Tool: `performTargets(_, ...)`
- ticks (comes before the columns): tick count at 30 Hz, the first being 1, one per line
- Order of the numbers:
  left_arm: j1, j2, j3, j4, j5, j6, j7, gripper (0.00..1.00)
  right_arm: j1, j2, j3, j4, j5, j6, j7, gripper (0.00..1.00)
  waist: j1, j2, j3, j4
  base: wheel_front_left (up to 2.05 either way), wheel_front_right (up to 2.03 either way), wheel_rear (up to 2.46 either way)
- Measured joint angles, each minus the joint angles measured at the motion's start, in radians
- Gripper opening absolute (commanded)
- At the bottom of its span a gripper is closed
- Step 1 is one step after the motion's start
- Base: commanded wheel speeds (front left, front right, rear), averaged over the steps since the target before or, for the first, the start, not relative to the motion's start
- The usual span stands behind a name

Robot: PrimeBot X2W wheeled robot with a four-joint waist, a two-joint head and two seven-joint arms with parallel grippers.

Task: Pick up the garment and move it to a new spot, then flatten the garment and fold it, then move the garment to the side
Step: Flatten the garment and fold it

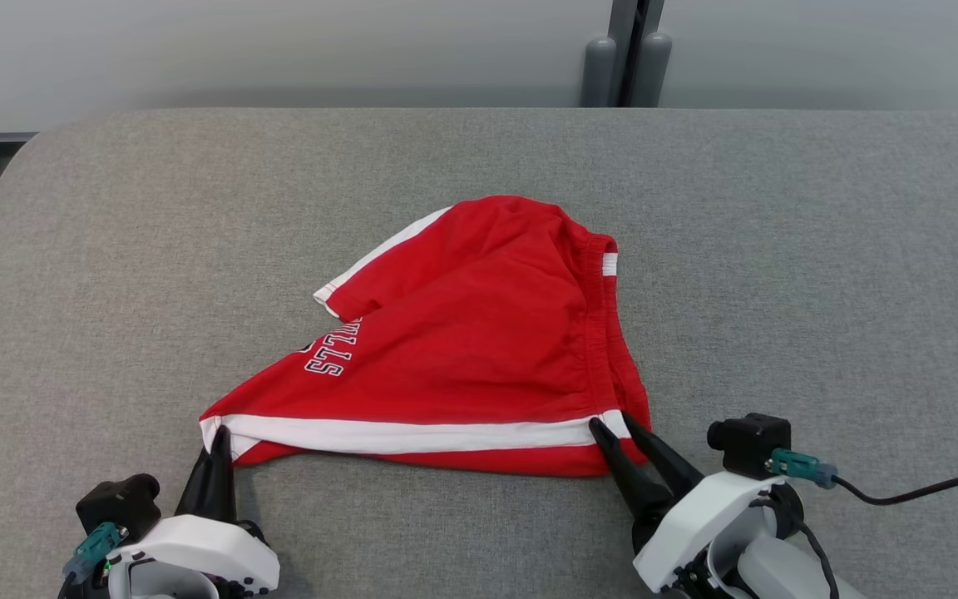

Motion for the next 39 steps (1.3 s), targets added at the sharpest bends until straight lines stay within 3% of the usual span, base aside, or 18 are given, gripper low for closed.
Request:
performTargets(2,0.0,0.0,0.0,0.0,-0.001,0.0,0.0,0.0,-0.001,-0.004,0.02,0.001,0.014,0.0,0.0,0.42,0.0,0.0,0.0,-0.001,0.0,0.0,0.0)
performTargets(3,0.0,0.0,0.0,0.0,-0.001,0.0,0.0,0.0,-0.002,-0.006,0.025,0.001,0.02,0.0,0.0,0.32,0.0,0.0,-0.001,-0.002,0.0,0.0,0.0)
performTargets(4,0.0,0.0,-0.001,0.0,-0.001,0.0,0.0,0.0,-0.004,-0.008,0.029,0.001,0.025,0.0,0.0,0.32,0.0,0.0,-0.001,-0.002,0.0,0.0,0.0)
performTargets(6,0.0,0.0,-0.004,-0.001,-0.001,-0.001,0.0,0.0,-0.011,-0.011,0.029,-0.004,0.029,0.0,0.0,0.0,0.0,0.0,-0.003,-0.004,0.0,0.0,0.0)
performTargets(13,0.0,0.0,-0.011,-0.038,0.011,-0.009,0.0,0.0,-0.001,-0.017,-0.036,-0.055,0.023,0.0,0.0,0.0,0.0,0.0,-0.032,-0.013,0.0,0.0,0.0)
performTargets(23,-0.056,0.01,-0.034,-0.16,0.12,-0.028,0.0,0.0,0.03,-0.021,-0.221,-0.22,-0.014,0.0,0.0,0.0,0.0,0.0,-0.125,-0.048,0.0,0.0,0.0)
performTargets(27,-0.132,0.053,-0.068,-0.22,0.134,-0.034,0.0,0.0,-0.008,-0.045,-0.26,-0.313,-0.046,0.0,0.0,0.0,0.0,0.0,-0.152,-0.075,0.0,0.0,0.0)
performTargets(32,-0.287,0.149,-0.141,-0.302,0.152,-0.034,-0.001,0.0,-0.118,-0.112,-0.283,-0.406,-0.076,0.0,0.0,0.0,0.0,0.0,-0.151,-0.101,0.0,0.0,0.0)
performTargets(39,-0.542,0.217,-0.153,-0.352,0.16,-0.035,0.038,0.0,-0.335,-0.134,-0.384,-0.393,-0.132,0.0,0.013,0.0,0.0,0.0,-0.07,-0.106,0.0,0.0,0.0)
